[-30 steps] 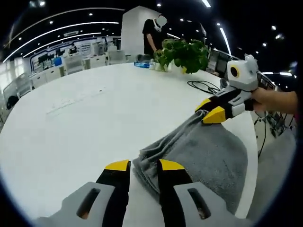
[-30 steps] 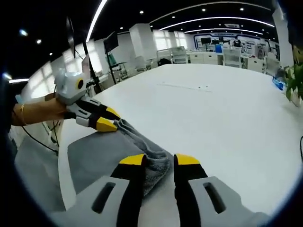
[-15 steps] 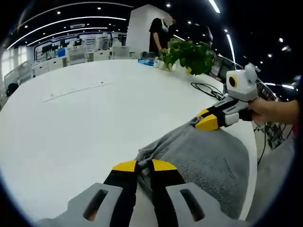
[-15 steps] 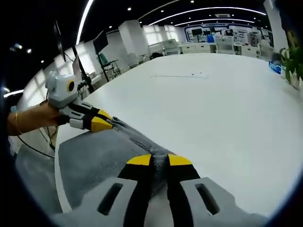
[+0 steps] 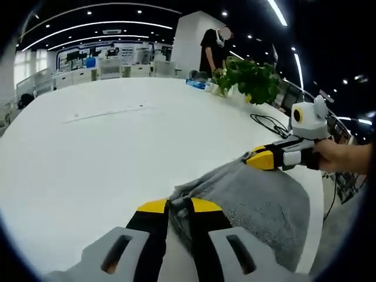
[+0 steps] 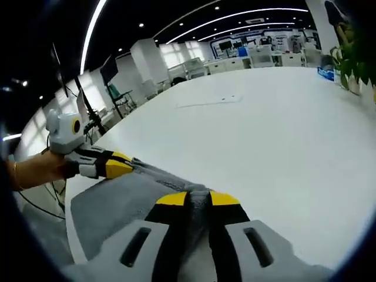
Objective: Fold the towel on the table until its edges align and the towel forms a compact rectangular stack.
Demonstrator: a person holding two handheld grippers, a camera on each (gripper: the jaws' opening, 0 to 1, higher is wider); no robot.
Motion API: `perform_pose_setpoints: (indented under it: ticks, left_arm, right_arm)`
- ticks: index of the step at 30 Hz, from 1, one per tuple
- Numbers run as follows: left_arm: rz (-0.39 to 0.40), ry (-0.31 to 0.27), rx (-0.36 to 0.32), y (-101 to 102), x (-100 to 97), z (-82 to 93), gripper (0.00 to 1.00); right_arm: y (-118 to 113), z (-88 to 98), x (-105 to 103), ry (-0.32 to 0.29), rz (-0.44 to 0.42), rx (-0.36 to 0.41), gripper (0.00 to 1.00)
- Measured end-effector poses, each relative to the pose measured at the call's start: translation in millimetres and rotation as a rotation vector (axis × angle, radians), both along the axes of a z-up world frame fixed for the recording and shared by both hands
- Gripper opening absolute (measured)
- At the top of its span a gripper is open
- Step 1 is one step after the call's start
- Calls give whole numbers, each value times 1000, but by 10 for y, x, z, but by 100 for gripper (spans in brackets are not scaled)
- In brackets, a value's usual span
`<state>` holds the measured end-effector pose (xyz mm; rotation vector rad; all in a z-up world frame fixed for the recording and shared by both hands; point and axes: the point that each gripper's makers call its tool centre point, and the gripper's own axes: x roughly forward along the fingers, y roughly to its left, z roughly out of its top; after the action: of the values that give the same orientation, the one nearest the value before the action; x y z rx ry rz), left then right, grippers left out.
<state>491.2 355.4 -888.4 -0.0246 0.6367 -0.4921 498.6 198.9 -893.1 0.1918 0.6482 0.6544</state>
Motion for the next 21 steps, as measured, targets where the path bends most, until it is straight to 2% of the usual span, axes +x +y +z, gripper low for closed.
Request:
perform_pose_setpoints:
  ticks: [2,3,4,5,7,10,12,14,21]
  left_arm:
    - [11,-18,-7,22,-4,61,14]
    - [40,-56,13,97,33,133,14]
    - [42,-70,9,115,37,182,14]
    - [60,-97,-24,140,62,284,14]
    - [63,-112,-81,154,68,426,16]
    - [58,-129,-66,224,35,559,18]
    - [49,-139,-59,243,-27,647,21]
    - [34,-142,-37,259,-120,702,23]
    - [27,-151,-5,303,-588,860,30]
  right_arm:
    - [-29,59,13,1,-38,52,13]
    - [-66,94,8,-9,-50,53,12]
    - [-84,130,16,-19,-64,64,12]
    - [-105,165,31,-27,-85,76,11]
    - [-150,240,24,-43,-99,83,9]
    - [-194,352,-5,-62,-107,87,10]
    - [-217,445,-47,-96,-96,78,13]
    - [-237,573,-119,-159,-65,58,15]
    - [-399,714,-516,-167,-14,31,24]
